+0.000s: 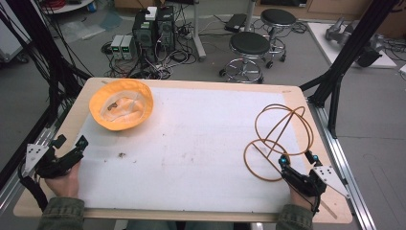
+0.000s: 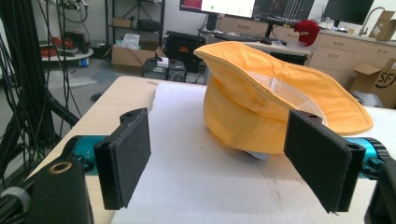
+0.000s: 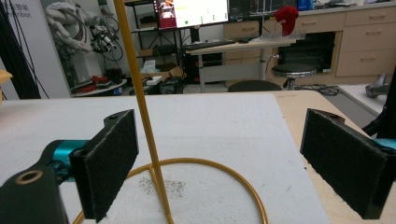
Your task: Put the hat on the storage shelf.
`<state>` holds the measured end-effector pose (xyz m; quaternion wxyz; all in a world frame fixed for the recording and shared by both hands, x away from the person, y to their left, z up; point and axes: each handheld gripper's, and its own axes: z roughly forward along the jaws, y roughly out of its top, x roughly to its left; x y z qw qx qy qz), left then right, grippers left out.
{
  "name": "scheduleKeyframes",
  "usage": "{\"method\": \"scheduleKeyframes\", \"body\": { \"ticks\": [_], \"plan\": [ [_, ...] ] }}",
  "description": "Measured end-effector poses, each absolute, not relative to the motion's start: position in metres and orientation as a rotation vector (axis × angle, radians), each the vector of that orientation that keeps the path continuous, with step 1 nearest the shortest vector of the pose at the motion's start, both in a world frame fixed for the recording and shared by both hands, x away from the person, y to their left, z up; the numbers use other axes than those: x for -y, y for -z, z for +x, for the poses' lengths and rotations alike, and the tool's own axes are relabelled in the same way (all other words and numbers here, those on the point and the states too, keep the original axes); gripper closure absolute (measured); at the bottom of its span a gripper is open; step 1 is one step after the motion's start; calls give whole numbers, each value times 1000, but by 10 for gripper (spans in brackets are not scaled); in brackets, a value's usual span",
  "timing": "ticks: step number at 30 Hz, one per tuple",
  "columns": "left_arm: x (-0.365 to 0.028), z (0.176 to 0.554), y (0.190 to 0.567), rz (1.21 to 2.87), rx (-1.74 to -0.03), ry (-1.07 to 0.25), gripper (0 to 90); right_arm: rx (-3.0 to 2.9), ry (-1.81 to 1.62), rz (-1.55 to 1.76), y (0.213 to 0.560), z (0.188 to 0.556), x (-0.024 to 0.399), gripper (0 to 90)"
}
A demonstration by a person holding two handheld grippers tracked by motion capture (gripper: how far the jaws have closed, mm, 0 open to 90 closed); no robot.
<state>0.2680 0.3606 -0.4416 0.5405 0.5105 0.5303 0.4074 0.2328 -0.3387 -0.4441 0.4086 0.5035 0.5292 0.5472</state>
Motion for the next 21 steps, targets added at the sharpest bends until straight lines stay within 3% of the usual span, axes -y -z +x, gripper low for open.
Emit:
{"method": "scheduleKeyframes", "body": {
  "ticks": [21],
  "plan": [
    [-343,293,407,1300,-1186,-1004,242,-1322,-1382,1271,443,231,339,102]
  ]
}}
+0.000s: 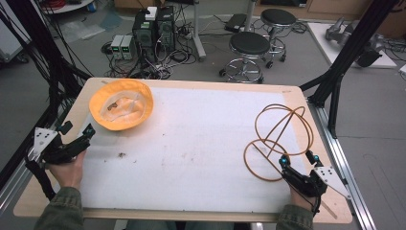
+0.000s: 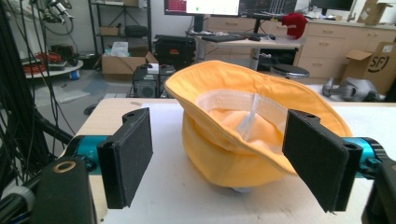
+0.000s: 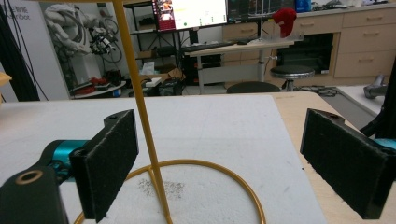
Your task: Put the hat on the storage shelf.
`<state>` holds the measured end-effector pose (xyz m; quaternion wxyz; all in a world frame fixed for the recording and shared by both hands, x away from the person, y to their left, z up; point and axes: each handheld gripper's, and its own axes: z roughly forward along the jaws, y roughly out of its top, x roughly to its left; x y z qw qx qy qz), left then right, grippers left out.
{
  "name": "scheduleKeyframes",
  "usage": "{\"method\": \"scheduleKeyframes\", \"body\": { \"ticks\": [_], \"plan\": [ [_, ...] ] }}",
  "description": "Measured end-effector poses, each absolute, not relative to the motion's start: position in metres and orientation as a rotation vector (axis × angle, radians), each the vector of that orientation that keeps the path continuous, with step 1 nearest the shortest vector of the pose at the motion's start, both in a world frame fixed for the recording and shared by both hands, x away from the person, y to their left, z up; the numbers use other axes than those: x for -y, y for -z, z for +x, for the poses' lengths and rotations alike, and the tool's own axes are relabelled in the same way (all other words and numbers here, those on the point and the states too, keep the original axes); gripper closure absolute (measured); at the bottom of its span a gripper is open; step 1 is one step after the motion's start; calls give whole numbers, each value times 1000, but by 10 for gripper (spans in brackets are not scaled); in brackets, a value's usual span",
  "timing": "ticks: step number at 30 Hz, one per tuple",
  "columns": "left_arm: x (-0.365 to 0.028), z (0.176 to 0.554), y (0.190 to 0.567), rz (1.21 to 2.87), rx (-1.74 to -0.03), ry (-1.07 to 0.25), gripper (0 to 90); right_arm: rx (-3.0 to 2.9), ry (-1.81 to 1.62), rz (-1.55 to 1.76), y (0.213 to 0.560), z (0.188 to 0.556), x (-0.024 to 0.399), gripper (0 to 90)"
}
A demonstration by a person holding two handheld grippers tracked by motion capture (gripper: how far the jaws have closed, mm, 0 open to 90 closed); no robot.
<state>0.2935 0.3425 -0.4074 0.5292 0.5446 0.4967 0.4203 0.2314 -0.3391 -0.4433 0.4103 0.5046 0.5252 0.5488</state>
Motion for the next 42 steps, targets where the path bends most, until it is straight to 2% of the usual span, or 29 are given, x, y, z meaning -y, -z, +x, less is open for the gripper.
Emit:
{"method": "scheduleKeyframes", "body": {
  "ticks": [15,22,42],
  "plan": [
    [-340,318,376,1328,-1176,-1022,232,-1329,-1374,1264,444,232,339,102],
    [-336,337,364,1364,-1173,-1039,277,-1330,-1368,1263,444,231,339,102],
    [-341,391,359,1441,-1257,-1029,266,-1326,-1346,1266,443,227,339,102]
  ]
}}
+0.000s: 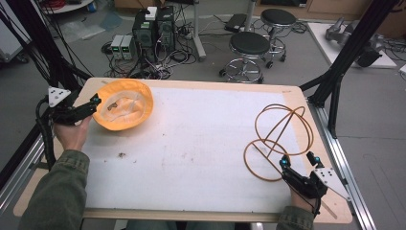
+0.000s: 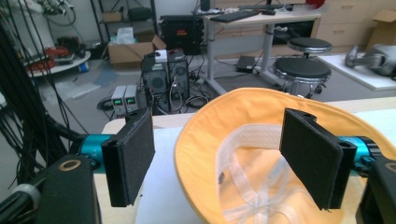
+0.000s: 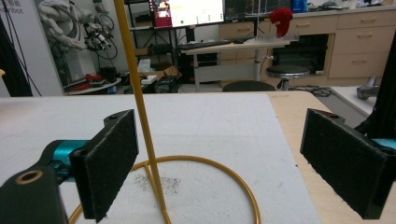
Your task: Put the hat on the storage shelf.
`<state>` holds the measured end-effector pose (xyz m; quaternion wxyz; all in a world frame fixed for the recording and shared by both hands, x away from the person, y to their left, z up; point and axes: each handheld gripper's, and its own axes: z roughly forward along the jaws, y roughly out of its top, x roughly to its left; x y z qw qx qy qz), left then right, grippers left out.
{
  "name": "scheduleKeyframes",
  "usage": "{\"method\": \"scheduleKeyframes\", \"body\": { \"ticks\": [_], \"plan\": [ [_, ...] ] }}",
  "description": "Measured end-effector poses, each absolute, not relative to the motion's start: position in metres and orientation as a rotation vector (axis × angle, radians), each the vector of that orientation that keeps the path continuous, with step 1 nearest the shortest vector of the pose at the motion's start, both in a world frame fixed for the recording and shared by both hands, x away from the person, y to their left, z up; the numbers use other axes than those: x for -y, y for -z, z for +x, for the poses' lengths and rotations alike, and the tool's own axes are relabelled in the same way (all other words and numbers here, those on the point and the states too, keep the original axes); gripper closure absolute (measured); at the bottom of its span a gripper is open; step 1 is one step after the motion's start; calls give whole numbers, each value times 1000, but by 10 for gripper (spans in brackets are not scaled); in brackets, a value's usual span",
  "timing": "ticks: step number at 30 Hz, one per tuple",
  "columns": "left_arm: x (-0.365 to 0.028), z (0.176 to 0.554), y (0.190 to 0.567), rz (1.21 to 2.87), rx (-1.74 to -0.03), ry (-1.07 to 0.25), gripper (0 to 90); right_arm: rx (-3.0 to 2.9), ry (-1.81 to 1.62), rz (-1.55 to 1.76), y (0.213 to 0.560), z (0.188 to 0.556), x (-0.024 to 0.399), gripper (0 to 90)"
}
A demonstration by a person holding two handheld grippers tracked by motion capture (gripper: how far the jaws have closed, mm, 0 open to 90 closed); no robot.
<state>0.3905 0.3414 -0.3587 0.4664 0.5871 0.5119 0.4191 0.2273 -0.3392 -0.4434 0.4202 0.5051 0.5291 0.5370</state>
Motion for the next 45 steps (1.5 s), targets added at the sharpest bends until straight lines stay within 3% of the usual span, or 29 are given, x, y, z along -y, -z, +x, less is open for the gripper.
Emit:
{"method": "scheduleKeyframes", "body": {
  "ticks": [8,14,34,42,45],
  "plan": [
    [-347,418,367,1551,-1293,-979,251,-1336,-1344,1262,444,228,339,102],
    [-352,429,369,1546,-1324,-969,252,-1339,-1343,1264,445,228,340,102],
    [-365,452,385,1510,-1475,-722,281,-1349,-1340,1264,446,229,340,102],
    [-366,454,391,1545,-1504,-650,355,-1328,-1338,1253,445,227,340,102],
    [-365,454,392,1557,-1460,-600,506,-1295,-1340,1243,443,225,340,102]
  ]
}}
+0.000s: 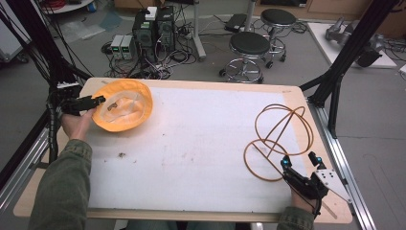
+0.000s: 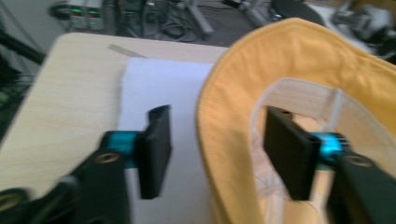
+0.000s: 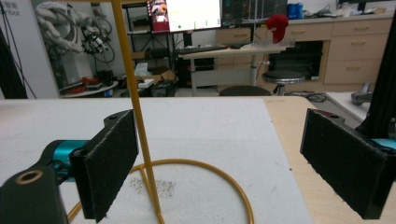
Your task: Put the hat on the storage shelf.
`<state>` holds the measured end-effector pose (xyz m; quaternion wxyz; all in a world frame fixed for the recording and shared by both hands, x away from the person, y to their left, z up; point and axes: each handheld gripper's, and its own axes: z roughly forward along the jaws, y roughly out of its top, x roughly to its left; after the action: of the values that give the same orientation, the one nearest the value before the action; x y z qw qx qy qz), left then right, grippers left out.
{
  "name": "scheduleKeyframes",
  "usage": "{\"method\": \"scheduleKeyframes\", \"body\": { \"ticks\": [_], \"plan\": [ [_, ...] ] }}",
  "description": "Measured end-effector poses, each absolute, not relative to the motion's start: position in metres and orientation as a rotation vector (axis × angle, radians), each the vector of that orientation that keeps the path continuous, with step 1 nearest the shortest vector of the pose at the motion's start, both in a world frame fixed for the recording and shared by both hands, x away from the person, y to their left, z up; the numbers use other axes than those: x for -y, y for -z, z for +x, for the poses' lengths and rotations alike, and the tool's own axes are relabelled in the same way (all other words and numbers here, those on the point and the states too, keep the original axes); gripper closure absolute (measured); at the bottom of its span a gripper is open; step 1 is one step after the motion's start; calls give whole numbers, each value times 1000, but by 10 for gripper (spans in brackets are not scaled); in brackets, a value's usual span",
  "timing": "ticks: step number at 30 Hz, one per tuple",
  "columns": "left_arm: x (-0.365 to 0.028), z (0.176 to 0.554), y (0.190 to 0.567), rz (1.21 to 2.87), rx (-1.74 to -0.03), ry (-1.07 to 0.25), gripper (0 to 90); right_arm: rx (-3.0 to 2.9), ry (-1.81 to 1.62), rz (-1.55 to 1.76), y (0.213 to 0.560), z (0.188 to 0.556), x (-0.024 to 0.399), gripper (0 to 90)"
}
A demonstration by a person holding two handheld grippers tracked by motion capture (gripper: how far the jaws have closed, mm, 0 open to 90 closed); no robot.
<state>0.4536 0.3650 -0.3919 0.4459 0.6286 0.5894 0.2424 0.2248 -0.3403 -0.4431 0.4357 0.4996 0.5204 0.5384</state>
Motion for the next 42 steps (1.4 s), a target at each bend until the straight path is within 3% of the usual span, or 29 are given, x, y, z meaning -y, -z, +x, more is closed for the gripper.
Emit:
{"method": "scheduleKeyframes", "body": {
  "ticks": [1,4,6,19,42],
  "plan": [
    [-364,453,392,1562,-1449,-601,633,-1287,-1338,1246,443,224,341,102],
    [-362,451,390,1544,-1432,-609,790,-1290,-1336,1253,443,224,341,102],
    [-362,448,390,1517,-1416,-609,838,-1290,-1334,1255,443,224,341,102],
    [-339,431,389,1544,-1283,-867,858,-1313,-1344,1252,444,228,339,102],
    [-315,410,351,1416,-1049,-1082,860,-1327,-1348,1256,445,229,338,102]
  ]
}}
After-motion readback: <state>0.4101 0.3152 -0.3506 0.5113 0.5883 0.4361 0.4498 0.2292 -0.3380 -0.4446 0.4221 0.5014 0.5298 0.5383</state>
